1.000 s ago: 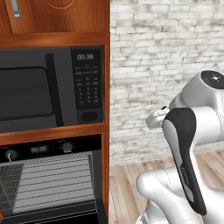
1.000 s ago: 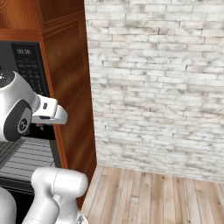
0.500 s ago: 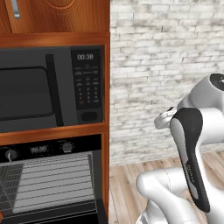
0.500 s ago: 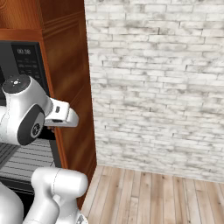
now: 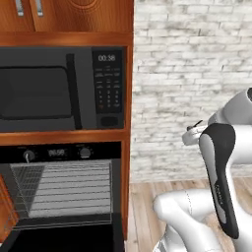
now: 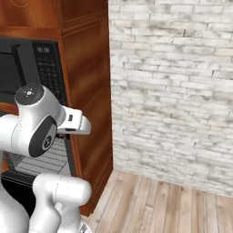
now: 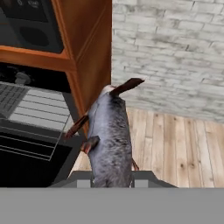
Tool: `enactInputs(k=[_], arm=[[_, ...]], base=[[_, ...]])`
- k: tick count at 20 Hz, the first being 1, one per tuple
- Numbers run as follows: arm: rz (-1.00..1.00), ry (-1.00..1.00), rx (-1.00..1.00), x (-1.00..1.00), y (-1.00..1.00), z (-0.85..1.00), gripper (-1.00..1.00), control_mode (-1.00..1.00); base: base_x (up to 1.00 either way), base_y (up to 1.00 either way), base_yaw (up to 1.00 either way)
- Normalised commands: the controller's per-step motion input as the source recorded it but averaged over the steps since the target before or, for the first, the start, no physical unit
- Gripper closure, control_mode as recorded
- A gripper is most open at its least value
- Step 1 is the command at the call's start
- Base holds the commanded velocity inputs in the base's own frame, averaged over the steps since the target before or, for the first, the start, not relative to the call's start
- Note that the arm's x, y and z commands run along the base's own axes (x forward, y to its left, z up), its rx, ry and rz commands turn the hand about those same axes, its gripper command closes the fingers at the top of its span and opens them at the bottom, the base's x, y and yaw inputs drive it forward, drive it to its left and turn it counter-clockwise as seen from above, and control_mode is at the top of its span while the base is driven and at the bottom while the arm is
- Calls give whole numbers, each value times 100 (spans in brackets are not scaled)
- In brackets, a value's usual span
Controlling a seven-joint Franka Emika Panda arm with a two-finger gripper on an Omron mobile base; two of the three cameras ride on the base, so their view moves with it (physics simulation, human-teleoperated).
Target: Take the fish from the oven and place it on the plate on the counter.
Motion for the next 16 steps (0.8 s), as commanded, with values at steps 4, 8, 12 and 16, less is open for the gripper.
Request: enactInputs(k=[4,8,12,16], arm=[[0,0,0,0,0,0,100,100],[0,0,0,0,0,0,100,100],[0,0,0,0,0,0,100,100],[0,0,0,0,0,0,100,100]], base=[[-63,-16,59],[-80,0,71],[-45,16,79],[-5,23,80]])
